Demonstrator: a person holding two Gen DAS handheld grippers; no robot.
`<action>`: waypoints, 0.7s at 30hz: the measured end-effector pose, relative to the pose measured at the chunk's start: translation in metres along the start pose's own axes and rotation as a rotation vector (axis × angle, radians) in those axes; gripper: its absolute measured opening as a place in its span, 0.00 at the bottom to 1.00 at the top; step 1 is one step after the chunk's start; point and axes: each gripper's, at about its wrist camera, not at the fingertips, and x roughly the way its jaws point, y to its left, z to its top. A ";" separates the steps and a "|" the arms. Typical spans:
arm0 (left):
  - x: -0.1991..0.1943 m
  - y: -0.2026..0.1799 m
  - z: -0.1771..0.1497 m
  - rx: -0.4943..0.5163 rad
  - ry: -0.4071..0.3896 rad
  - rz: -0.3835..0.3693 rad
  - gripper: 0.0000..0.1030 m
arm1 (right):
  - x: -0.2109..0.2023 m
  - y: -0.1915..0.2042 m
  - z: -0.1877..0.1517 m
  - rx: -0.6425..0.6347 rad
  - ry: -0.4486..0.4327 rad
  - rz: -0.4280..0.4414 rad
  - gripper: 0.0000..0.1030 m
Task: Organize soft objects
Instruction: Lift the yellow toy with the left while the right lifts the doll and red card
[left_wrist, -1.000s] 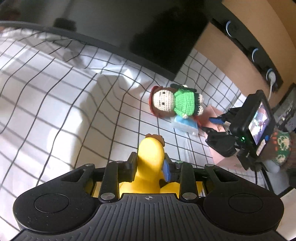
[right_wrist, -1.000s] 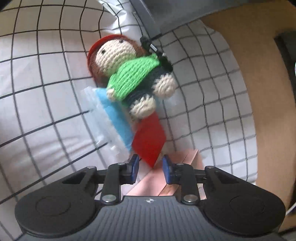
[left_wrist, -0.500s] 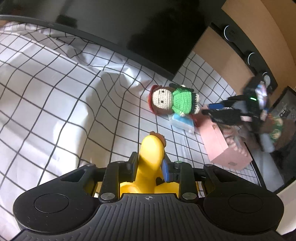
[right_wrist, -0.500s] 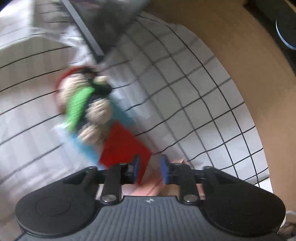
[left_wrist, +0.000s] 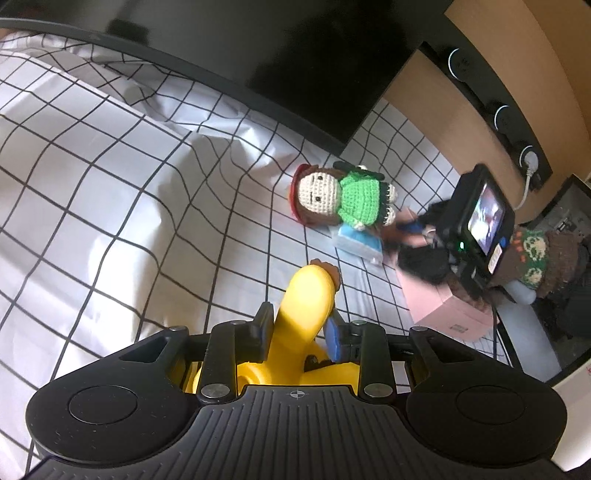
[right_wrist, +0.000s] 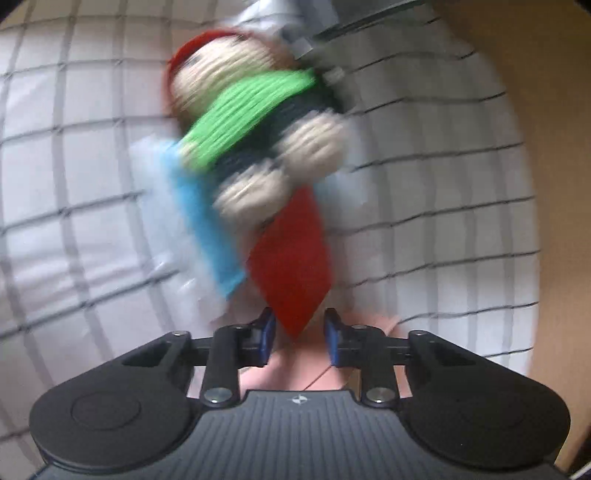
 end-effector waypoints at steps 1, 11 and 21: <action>0.000 0.000 0.000 0.001 0.001 0.000 0.32 | -0.002 -0.003 0.003 0.022 -0.021 -0.028 0.23; 0.003 -0.001 -0.002 -0.007 0.003 0.016 0.32 | 0.028 -0.027 0.031 0.181 -0.044 0.003 0.18; 0.009 -0.010 -0.001 0.051 -0.009 0.066 0.30 | -0.019 -0.052 0.009 0.314 -0.138 0.012 0.05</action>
